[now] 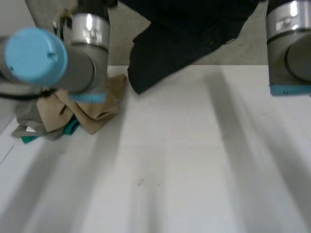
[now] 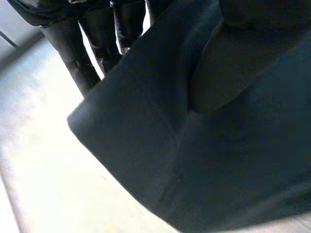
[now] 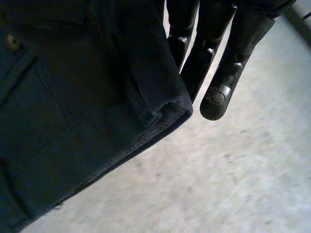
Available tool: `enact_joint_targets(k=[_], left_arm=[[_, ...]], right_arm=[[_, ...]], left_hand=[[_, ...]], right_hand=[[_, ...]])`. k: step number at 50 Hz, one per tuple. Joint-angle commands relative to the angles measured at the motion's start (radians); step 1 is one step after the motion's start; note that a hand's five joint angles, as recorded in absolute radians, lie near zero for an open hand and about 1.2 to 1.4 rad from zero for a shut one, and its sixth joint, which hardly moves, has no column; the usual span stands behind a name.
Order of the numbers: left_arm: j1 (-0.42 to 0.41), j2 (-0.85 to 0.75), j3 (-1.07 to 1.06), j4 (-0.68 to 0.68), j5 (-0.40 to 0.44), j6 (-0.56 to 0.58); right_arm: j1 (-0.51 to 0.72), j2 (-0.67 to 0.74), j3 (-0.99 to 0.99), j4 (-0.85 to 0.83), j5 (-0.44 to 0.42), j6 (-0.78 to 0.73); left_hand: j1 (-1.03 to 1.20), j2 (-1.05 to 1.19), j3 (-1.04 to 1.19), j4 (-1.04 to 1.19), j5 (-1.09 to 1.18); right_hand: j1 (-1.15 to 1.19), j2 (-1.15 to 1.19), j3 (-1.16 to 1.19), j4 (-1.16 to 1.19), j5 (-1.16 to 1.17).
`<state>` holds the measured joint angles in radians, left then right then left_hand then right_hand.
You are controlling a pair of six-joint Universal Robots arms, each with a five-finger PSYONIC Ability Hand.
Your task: Fold the laundry.
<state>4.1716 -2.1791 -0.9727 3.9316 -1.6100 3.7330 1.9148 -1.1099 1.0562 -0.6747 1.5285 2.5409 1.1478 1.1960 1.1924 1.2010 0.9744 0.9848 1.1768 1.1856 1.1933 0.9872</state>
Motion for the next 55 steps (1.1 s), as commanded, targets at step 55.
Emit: enact_joint_targets(k=[55], left_arm=[[-0.071, 0.24, -0.557, -0.589, -0.059, 0.077]], right_arm=[[-0.096, -0.271, 0.798, 0.865, -0.076, -0.286]], left_hand=[[-0.89, -0.939, -0.935, -0.944, -0.892]], right_hand=[[0.411, 0.219, 0.211, 0.203, 0.235]])
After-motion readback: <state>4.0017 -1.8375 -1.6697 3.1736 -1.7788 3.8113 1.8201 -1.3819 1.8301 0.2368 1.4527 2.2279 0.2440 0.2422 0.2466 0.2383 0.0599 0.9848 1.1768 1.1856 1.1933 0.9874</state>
